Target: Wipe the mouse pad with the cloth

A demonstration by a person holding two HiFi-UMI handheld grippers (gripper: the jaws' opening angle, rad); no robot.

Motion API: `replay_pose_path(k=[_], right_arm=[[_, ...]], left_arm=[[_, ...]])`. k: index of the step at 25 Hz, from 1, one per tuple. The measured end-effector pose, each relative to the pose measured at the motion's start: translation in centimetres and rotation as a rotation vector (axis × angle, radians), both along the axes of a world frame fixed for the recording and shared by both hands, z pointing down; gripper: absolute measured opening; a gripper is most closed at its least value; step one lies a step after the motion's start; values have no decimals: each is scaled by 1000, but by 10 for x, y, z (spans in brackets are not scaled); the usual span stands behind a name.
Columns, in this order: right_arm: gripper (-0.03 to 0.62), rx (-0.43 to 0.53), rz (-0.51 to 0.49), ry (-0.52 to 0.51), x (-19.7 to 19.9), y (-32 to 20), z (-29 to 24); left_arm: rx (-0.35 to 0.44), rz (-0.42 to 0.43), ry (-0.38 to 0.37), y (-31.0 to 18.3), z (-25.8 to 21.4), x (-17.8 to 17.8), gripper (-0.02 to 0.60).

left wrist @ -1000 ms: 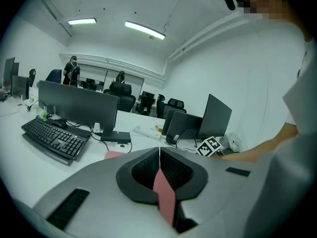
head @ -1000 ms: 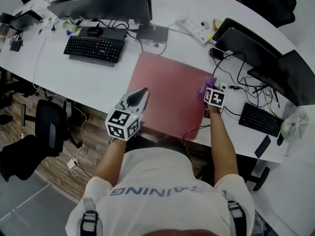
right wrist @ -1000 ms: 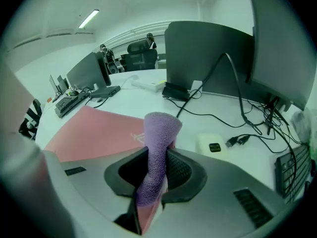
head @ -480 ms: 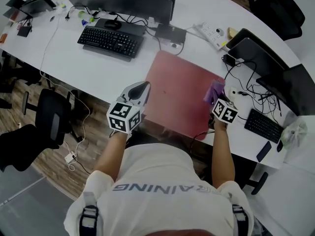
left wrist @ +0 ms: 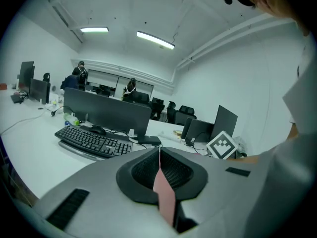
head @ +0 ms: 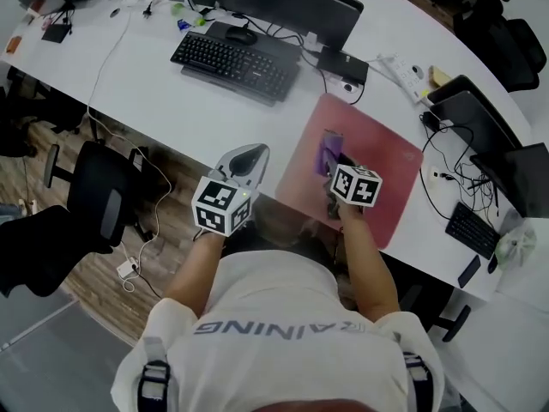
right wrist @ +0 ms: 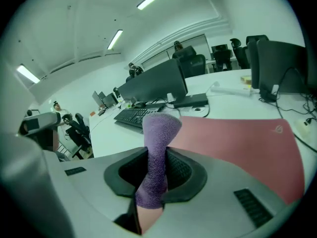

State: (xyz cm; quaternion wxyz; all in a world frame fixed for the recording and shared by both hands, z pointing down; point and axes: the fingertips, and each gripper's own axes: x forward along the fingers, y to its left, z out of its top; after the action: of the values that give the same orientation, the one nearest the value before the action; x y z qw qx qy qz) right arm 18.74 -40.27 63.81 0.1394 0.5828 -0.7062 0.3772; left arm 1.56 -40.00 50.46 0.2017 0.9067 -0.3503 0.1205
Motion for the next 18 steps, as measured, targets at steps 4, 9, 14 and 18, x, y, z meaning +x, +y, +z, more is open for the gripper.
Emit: replay_pose_path(k=[4, 9, 14, 18], right_arm=[[100, -69, -44, 26, -62, -26, 40], [100, -143, -50, 81, -91, -40, 74], [98, -169, -37, 99, -79, -35, 85], [98, -182, -17, 106, -54, -27, 87]], left_arm=[[-18, 1, -9, -3, 9, -35, 35], [-34, -10, -16, -5, 16, -63, 35], [-45, 16, -19, -5, 19, -55, 35], [-45, 38, -21, -1, 17, -36, 34]])
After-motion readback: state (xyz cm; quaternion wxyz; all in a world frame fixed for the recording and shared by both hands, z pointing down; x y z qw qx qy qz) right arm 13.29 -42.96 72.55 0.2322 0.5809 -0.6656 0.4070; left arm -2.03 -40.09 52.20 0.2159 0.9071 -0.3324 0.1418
